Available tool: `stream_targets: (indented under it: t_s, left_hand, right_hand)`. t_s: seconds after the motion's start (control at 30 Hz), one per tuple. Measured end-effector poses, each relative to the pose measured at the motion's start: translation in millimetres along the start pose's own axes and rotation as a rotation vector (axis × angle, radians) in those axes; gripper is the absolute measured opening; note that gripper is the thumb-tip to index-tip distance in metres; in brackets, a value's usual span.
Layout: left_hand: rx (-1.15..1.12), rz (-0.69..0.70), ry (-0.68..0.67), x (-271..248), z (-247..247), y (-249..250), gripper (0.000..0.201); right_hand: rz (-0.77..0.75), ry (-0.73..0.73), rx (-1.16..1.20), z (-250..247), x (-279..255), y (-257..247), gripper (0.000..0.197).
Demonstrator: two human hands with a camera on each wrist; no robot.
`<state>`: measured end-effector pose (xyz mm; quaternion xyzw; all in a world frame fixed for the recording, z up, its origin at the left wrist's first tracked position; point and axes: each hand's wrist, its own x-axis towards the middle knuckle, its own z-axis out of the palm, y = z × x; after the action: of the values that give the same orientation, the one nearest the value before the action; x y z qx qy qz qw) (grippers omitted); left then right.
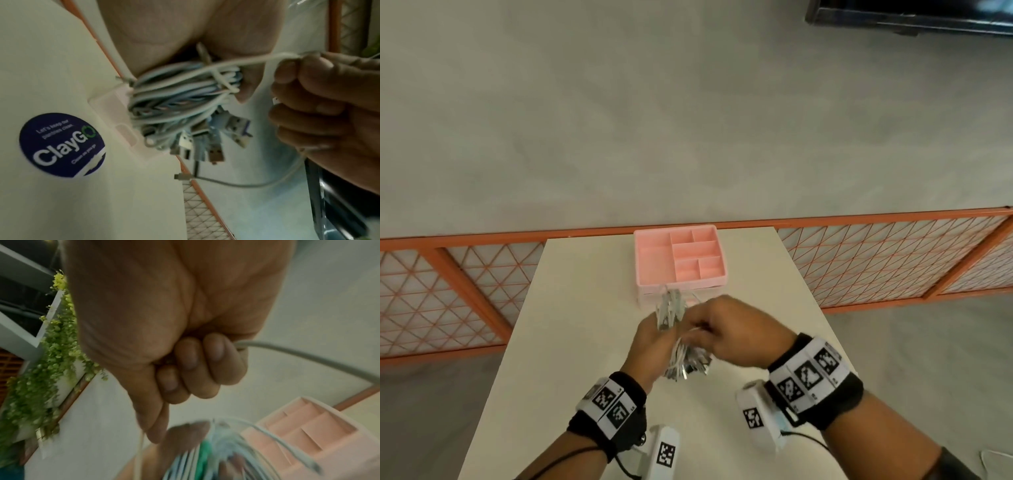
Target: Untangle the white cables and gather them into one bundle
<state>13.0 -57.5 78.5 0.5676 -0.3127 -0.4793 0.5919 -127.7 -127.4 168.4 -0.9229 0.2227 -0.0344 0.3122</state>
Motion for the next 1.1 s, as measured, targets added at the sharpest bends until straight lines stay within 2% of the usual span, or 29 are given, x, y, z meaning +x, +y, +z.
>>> stream_targets:
  t_s: [0.07, 0.17, 0.27, 0.37, 0.47, 0.53, 0.63, 0.73, 0.83, 1.0, 1.1]
  left_hand:
    - [-0.024, -0.077, -0.079, -5.3, 2.1, 0.2, 0.038]
    - [-0.205, -0.204, -0.156, -10.6, 7.5, 4.4, 0.05]
    - [-0.413, -0.307, -0.159, -13.5, 9.3, 7.8, 0.058]
    - [-0.501, -0.35, -0.188, -13.4, 11.1, 11.8, 0.059]
    - [-0.616, -0.384, -0.27, -14.1, 12.3, 15.6, 0.077]
    - [-0.717, -0.411, -0.337, -13.9, 12.7, 17.5, 0.072]
    - [-0.785, -0.43, -0.356, -12.6, 11.4, 22.2, 0.06]
    - [-0.811, -0.441, -0.356, -7.8, 4.5, 24.4, 0.066]
    - [-0.735, -0.383, -0.385, -1.8, -2.7, 20.1, 0.066]
    - [-0.661, -0.29, -0.37, 0.0, -3.2, 20.3, 0.068]
    - [-0.659, -0.293, -0.337, 2.3, -1.4, 21.2, 0.065]
  right_hand:
    - [0.024, 0.052, 0.081, -17.7, 5.6, 2.6, 0.009]
    - [0.077, 0.107, 0.209, -31.2, 13.8, 10.0, 0.004]
    - [0.087, 0.188, 0.289, -38.8, 22.6, 22.7, 0.001]
    - [0.104, 0.253, 0.345, -47.0, 28.2, 35.7, 0.001]
    - [0.141, 0.313, 0.371, -49.1, 32.3, 52.5, 0.003]
    - [0.169, 0.349, 0.401, -47.2, 33.5, 60.5, 0.004]
    - [0.234, 0.393, 0.513, -36.1, 32.9, 67.5, 0.009]
    - [0.312, 0.402, 0.635, -15.3, 33.2, 76.0, 0.012]
    - [0.381, 0.401, 0.746, 2.9, 34.2, 79.1, 0.017]
    - [0.397, 0.458, 0.951, 22.3, 33.3, 71.8, 0.014]
    - [0.449, 0.476, 0.992, 33.3, 33.4, 75.2, 0.013]
